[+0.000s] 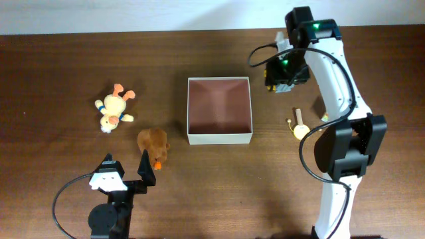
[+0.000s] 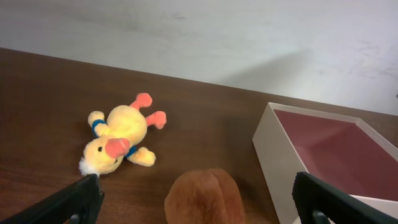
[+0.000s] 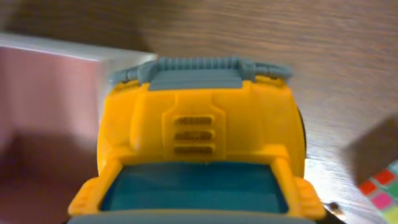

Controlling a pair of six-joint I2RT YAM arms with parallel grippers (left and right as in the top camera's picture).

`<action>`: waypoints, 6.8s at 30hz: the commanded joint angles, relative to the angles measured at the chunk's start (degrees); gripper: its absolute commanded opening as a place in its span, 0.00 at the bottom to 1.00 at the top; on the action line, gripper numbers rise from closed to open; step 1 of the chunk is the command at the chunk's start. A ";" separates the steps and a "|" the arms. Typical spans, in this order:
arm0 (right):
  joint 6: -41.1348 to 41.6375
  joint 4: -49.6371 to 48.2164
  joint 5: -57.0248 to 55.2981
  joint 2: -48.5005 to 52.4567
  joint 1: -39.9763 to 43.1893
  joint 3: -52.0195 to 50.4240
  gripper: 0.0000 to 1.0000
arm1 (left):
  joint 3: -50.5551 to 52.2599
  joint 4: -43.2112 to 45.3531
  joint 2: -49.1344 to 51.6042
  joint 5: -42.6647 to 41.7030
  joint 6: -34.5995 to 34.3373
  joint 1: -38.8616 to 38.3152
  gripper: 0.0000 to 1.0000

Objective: Pack container
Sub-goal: 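Close the right gripper on the toy truck and lift it, then carry the truck left over the white box and lower inside, then open the right gripper to release the truck in the box, then move the right gripper right to above the Rubik's cube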

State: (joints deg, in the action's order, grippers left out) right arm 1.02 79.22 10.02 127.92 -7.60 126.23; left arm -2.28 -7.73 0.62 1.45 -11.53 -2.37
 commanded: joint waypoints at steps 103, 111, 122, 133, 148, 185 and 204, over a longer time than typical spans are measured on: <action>20.63 1.44 -7.45 3.82 -26.51 4.44 0.41 | 0.33 0.02 -0.28 -0.66 1.11 0.28 0.99; 20.39 2.58 -7.56 3.82 -26.62 2.05 0.34 | 0.33 0.02 -0.28 -0.63 1.11 0.28 0.99; 20.46 -7.13 -7.43 3.82 -27.78 -9.73 0.32 | 0.33 0.02 -0.26 -0.63 1.11 0.28 0.99; 20.44 -13.40 -6.84 3.82 -28.46 -11.08 0.33 | 0.33 0.02 -0.26 -0.63 1.11 0.28 0.99; 20.44 -17.59 -6.99 3.82 -28.46 -11.08 0.34 | 0.33 0.02 -0.28 -0.63 1.11 0.28 0.99; 16.33 -4.37 -7.43 1.86 -28.39 2.64 0.44 | 0.33 0.02 -0.28 -0.63 1.11 0.28 0.99; 13.62 18.14 -14.99 -2.80 -13.86 22.71 0.82 | 0.31 0.02 -0.28 -0.63 1.11 0.28 0.99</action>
State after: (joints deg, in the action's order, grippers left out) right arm 14.76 96.99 -5.06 129.91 -25.67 147.33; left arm -2.28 -7.73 0.62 1.45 -11.53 -2.37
